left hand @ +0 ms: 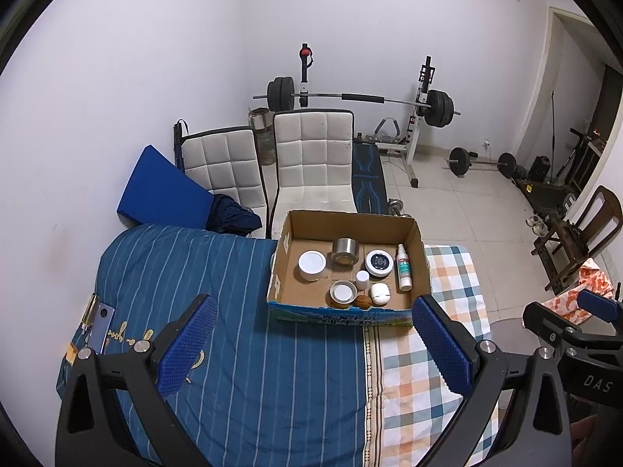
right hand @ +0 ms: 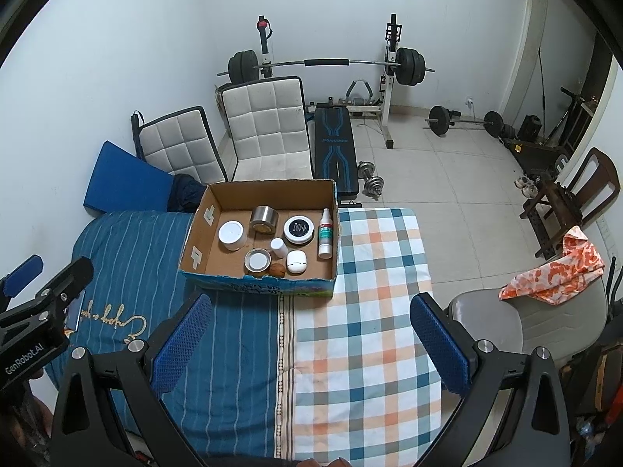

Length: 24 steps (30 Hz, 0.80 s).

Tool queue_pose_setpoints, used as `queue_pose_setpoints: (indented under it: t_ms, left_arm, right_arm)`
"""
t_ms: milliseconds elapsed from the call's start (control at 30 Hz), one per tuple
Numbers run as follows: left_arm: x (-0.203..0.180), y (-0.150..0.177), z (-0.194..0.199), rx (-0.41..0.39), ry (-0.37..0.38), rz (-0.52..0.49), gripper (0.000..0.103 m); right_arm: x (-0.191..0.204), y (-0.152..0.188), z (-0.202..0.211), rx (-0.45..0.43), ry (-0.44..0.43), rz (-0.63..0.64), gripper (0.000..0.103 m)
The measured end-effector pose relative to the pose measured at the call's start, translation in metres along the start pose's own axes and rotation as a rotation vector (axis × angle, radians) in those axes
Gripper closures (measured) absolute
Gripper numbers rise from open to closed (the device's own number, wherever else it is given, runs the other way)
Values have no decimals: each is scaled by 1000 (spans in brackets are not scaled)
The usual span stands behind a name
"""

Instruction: Organize rigid objects

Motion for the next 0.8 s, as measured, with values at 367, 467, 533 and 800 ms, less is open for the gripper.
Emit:
queue_pose_setpoints:
  t_ms: [367, 467, 533, 800]
  left_arm:
    - [4, 4, -2, 11, -2, 13, 0]
    - [5, 5, -2, 12, -8, 19, 0]
    - [7, 5, -3, 11, -14, 30, 0]
    - [10, 5, -4, 10, -20, 41, 0]
  right_arm:
    - [-2, 5, 0, -13, 11, 3, 0]
    - [-2, 6, 0, -12, 17, 8, 0]
    - [-1, 5, 1, -12, 15, 10, 0]
    - [2, 5, 0, -7, 23, 17, 0]
Point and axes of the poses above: each gripper's, at about its wrist camera, not at the fingertips, and z roughly against the way its jaws point, x to its left, y to its underside, the point moved 9 cm from there along -z, roughly the way its jaws point, and after that the axes turned 14 degrees about z, right-handed, at the moved point
